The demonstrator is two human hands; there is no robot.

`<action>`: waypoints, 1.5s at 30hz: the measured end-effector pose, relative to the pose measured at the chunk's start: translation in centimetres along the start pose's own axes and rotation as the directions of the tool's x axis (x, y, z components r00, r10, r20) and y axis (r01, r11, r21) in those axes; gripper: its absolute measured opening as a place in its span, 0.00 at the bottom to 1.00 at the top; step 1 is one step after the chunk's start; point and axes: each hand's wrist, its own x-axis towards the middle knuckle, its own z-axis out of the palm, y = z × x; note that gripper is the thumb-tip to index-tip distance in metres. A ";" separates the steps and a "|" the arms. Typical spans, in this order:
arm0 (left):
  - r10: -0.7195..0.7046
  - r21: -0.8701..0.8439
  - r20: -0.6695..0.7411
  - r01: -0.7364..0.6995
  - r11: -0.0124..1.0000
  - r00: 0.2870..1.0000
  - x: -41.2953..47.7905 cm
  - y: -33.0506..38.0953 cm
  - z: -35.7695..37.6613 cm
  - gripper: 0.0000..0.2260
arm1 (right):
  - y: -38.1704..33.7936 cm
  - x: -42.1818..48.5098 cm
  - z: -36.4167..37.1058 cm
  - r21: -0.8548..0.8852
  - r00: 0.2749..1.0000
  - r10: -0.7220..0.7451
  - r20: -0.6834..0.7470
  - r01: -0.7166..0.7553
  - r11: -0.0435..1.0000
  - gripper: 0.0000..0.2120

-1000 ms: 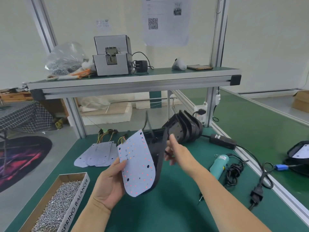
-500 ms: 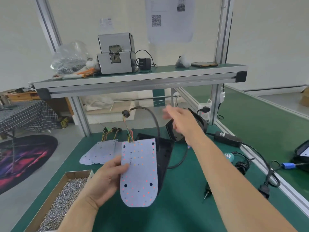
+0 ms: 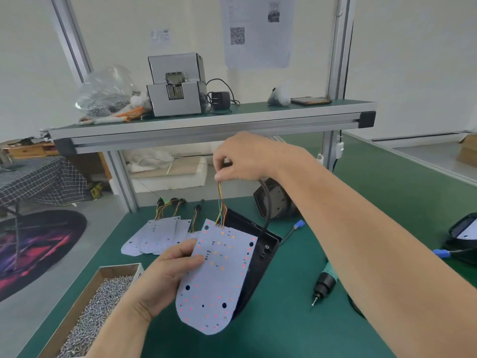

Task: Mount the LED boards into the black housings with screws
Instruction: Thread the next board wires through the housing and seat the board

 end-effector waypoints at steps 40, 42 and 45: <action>0.191 0.074 -0.185 -0.180 0.981 0.964 -1.3 -1.1 0.8 0.21 | 1.4 -5.5 12.2 0.587 0.956 0.280 -0.086 -0.178 0.790 0.19; 0.194 0.107 -0.174 -0.178 0.978 0.965 -1.5 -0.9 0.7 0.23 | 1.9 -5.6 11.5 0.500 0.975 0.200 0.099 -0.222 0.837 0.16; 0.190 0.139 -0.169 -0.167 0.976 0.967 -1.6 -0.8 0.9 0.21 | 1.5 -5.8 11.4 0.320 0.987 0.095 0.127 -0.132 0.938 0.14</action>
